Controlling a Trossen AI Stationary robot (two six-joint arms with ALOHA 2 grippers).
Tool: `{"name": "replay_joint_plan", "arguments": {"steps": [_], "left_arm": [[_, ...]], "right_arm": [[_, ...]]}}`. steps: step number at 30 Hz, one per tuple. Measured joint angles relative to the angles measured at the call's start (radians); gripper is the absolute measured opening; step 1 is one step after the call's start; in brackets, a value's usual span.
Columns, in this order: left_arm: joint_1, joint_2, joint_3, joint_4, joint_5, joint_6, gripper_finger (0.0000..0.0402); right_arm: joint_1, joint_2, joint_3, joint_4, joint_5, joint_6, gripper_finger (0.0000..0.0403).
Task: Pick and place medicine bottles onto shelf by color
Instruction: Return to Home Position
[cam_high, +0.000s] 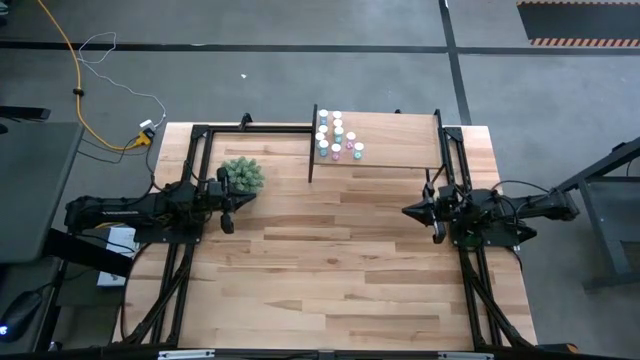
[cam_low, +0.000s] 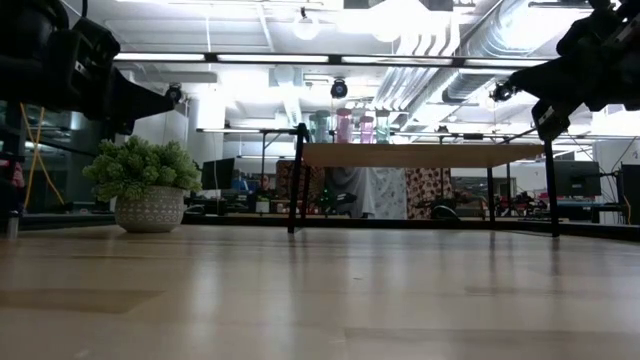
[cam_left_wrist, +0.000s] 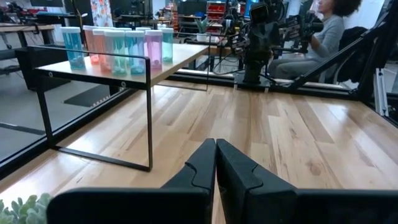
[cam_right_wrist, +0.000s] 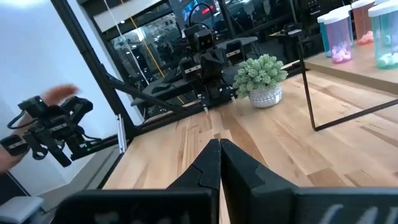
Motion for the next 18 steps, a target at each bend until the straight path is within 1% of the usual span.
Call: {"name": "replay_joint_plan", "arguments": {"steps": [6,8,11,16,18], "left_arm": [[0.000,-0.020,0.000,0.000,0.000,0.000,0.0003],[-0.004,-0.047,0.000,0.001,-0.001,0.000,0.0003],[-0.024,-0.122,0.000,0.000,-0.001,0.000,0.0003],[-0.063,-0.126,0.002,0.082,-0.002,0.000,0.0003],[-0.083,-0.126,0.001,0.071,-0.003,0.000,0.0003]], "right_arm": [[0.000,0.000,0.000,-0.001,0.000,-0.001,0.0000],[0.000,-0.001,0.000,-0.001,0.000,-0.003,0.0000],[0.000,-0.013,0.000,-0.001,0.000,-0.003,0.0000],[-0.004,-0.012,-0.002,0.008,-0.001,-0.003,0.0000],[-0.019,-0.012,-0.003,0.008,-0.003,-0.004,0.0000]]}}
